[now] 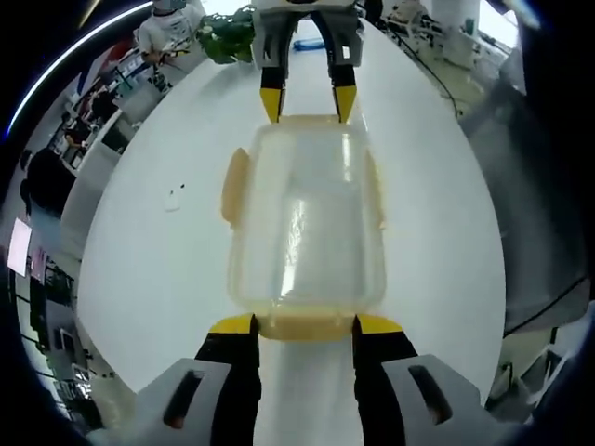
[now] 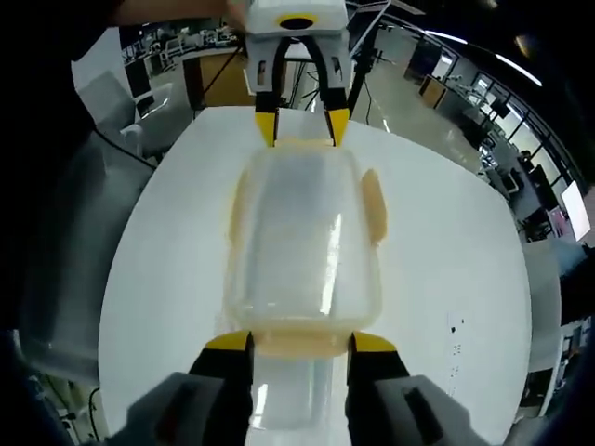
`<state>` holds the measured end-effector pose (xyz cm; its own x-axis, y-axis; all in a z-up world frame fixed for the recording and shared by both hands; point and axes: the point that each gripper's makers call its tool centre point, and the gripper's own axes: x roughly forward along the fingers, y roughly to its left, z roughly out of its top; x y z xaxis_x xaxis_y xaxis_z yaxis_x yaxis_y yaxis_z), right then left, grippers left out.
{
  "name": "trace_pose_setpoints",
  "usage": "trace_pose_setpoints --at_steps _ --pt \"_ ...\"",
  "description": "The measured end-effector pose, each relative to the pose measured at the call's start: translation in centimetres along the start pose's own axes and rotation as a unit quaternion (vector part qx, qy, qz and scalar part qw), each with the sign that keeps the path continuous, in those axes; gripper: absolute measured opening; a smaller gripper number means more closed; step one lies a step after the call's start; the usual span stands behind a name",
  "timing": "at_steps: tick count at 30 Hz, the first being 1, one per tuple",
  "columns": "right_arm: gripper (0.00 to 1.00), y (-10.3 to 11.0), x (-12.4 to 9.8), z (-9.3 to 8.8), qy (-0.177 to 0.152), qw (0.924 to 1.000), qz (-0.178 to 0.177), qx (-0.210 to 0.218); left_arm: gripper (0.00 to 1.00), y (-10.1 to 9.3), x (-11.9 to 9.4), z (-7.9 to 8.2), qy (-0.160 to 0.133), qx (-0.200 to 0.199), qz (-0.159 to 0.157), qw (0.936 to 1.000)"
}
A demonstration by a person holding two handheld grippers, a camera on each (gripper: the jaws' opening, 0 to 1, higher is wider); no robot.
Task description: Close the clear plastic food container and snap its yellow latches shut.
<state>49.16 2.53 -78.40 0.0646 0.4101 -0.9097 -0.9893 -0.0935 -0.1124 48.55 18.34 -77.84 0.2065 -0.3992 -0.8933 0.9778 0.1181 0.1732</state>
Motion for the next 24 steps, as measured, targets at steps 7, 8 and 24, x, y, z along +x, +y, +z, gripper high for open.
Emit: trace_pose_setpoints --at_steps 7,8,24 --pt "0.36 0.8 -0.5 -1.7 0.001 1.0 0.009 0.003 0.35 -0.8 1.1 1.3 -0.001 0.0 -0.007 1.0" --pt "0.36 0.8 -0.5 -1.9 0.001 1.0 0.009 0.004 0.35 -0.9 1.2 1.7 -0.003 -0.001 -0.007 1.0" --pt "0.36 1.8 -2.0 -5.5 0.017 0.9998 0.008 0.009 0.35 -1.6 2.8 4.9 -0.012 0.005 -0.009 0.9999"
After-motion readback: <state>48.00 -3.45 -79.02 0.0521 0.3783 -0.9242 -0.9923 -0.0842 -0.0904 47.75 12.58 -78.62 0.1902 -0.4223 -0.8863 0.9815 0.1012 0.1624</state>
